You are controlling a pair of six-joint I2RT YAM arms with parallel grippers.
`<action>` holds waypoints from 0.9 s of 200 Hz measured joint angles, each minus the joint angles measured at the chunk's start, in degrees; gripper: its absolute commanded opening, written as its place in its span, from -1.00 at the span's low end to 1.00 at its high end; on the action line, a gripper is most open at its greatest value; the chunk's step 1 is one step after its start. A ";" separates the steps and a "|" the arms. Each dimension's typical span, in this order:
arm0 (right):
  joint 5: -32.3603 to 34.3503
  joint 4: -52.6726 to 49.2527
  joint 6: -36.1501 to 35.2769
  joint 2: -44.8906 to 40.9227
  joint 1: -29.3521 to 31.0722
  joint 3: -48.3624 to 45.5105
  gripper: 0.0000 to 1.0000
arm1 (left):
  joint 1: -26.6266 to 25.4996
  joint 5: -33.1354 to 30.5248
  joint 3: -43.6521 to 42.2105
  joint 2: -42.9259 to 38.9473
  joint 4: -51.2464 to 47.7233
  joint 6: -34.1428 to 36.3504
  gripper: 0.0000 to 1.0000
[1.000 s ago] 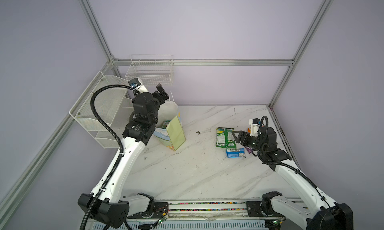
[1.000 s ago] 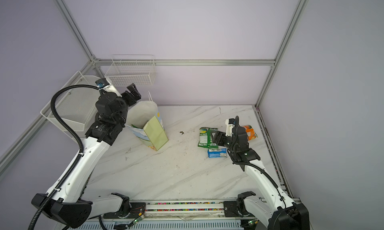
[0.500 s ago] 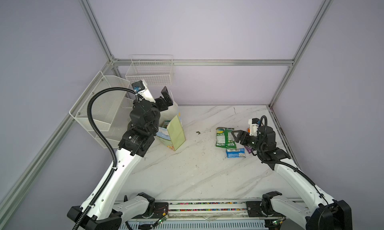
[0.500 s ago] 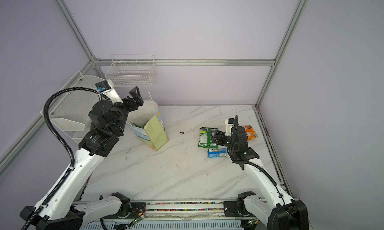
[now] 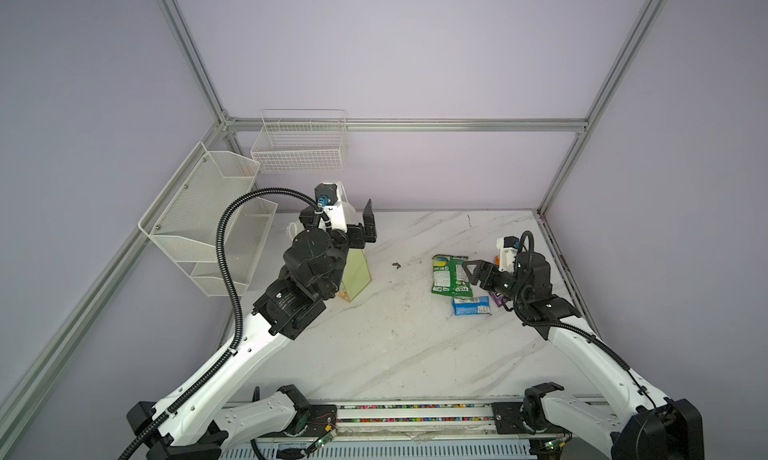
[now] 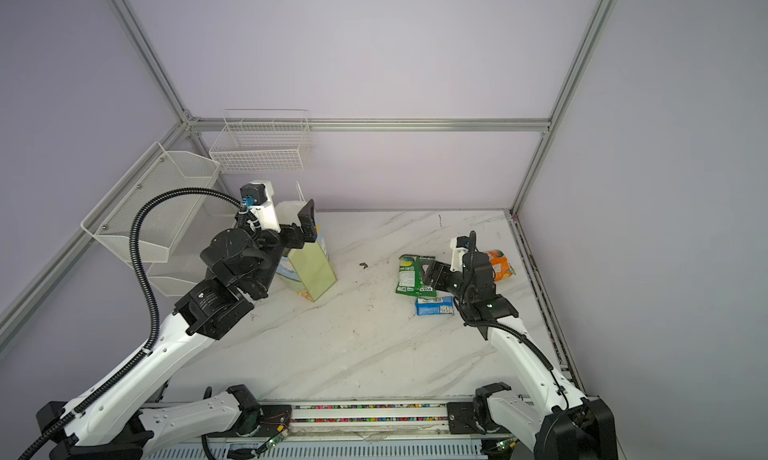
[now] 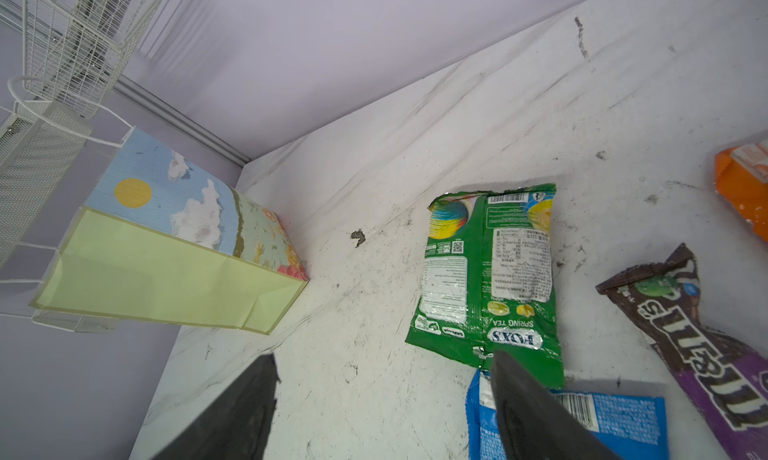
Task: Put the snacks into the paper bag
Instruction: 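Withdraw the left gripper while the right gripper approaches the green chips bag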
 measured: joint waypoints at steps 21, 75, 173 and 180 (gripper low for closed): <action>-0.02 0.04 0.20 0.33 0.00 0.00 0.66 | -4.11 -0.66 -2.19 -0.83 1.42 2.16 0.99; -0.04 0.39 0.57 1.49 0.00 -0.02 0.67 | -12.46 -1.51 -6.99 -1.01 4.33 5.60 1.00; 0.87 1.25 1.70 3.65 0.00 -0.04 0.72 | -20.06 -0.98 -14.86 2.01 6.62 4.04 0.99; 1.05 1.25 1.73 3.82 0.00 -0.04 0.72 | -20.28 -0.96 -15.58 1.97 6.67 3.34 1.00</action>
